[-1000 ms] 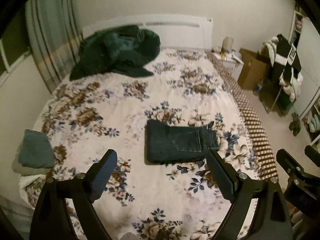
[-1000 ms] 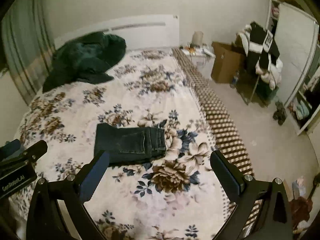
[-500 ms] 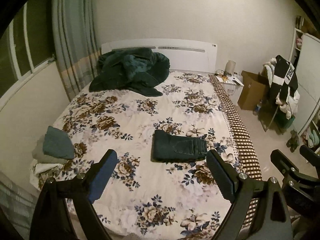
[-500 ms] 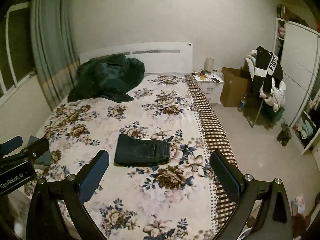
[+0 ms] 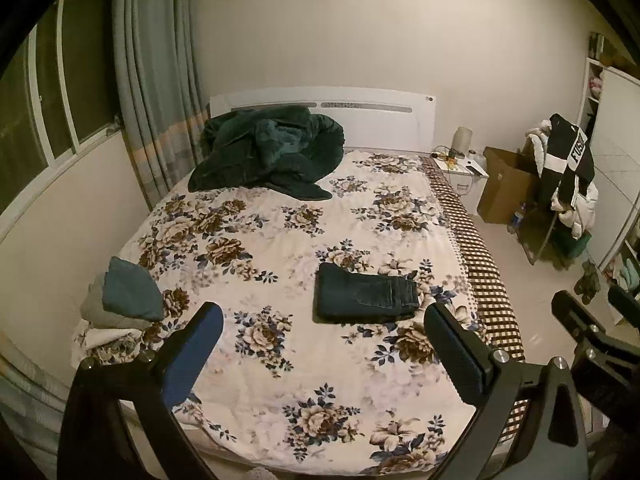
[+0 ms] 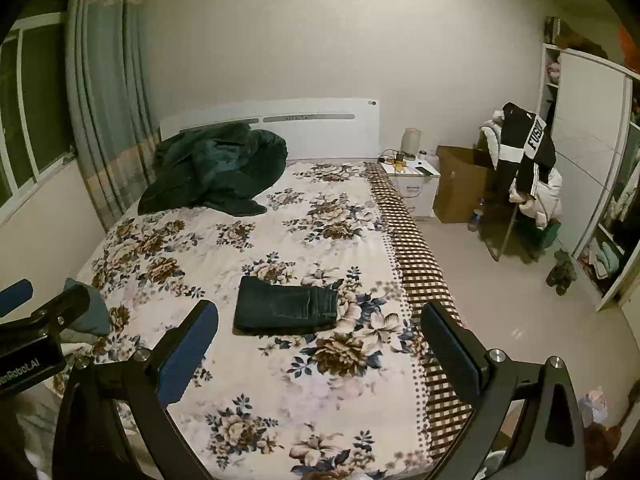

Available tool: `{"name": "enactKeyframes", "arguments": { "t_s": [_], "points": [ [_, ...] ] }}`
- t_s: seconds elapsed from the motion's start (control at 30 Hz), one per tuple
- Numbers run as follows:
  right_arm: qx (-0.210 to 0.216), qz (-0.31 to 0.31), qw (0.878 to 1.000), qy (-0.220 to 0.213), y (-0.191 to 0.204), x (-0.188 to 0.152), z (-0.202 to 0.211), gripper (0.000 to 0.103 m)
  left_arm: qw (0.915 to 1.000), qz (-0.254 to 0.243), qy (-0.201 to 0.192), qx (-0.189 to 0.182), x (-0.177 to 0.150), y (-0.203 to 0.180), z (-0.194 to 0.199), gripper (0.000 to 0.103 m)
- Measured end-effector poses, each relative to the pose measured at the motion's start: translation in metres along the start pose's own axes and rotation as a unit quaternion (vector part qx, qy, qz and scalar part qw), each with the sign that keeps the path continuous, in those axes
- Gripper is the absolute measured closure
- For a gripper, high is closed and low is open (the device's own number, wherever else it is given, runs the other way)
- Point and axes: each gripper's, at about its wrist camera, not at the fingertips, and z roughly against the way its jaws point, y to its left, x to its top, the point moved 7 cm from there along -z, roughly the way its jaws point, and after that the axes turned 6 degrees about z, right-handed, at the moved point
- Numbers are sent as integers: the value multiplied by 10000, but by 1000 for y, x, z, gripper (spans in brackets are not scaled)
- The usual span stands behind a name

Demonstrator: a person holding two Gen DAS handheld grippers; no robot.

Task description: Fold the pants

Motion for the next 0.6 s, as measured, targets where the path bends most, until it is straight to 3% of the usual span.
{"name": "enactKeyframes", "arguments": {
  "t_s": [0.6],
  "points": [
    [72,46,10000,-7,0,8,4,0,10000,-25,-51,76,-5,2,13,0]
  ]
}}
